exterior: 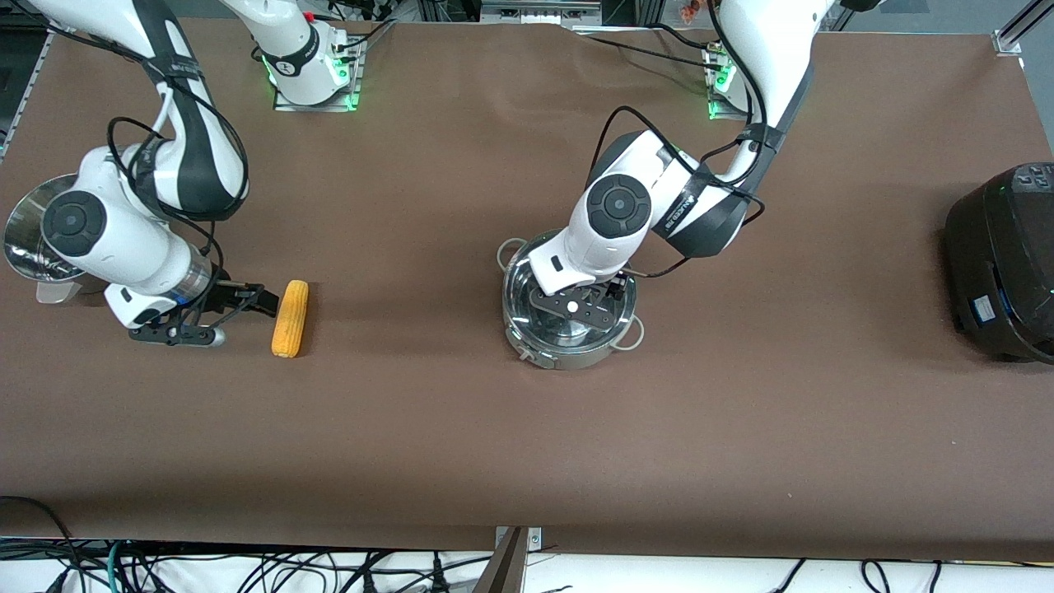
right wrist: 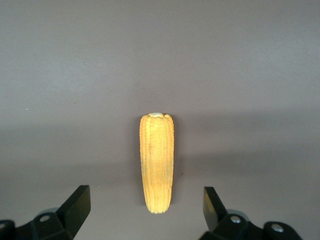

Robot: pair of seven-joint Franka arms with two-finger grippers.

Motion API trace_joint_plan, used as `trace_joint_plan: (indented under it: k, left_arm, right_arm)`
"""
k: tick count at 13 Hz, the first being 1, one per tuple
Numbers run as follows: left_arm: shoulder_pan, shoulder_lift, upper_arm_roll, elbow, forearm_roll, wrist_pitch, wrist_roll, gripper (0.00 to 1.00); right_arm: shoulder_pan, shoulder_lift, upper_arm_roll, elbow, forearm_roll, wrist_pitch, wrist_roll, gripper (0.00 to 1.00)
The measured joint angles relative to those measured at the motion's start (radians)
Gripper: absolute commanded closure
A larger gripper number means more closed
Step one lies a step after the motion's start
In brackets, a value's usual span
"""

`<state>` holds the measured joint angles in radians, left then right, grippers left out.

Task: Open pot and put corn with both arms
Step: 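Grasp the lid knob with the left gripper while the right gripper grasps the corn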

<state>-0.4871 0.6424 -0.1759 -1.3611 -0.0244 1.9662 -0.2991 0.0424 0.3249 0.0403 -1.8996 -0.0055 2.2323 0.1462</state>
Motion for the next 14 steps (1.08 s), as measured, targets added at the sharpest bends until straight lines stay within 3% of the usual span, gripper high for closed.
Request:
trace_joint_plan:
  k: [8, 14]
  left_arm:
    - [-0.016, 0.004, 0.0, 0.005, 0.0, -0.004, 0.0, 0.0]
    - [-0.022, 0.004, 0.0, 0.008, 0.0, -0.032, 0.0, 0.03]
  right_arm:
    - [0.0, 0.065, -0.001, -0.126, 0.017, 0.259, 0.002, 0.0]
    - [-0.001, 0.128, -0.001, -0.162, 0.017, 0.392, 0.003, 0.0]
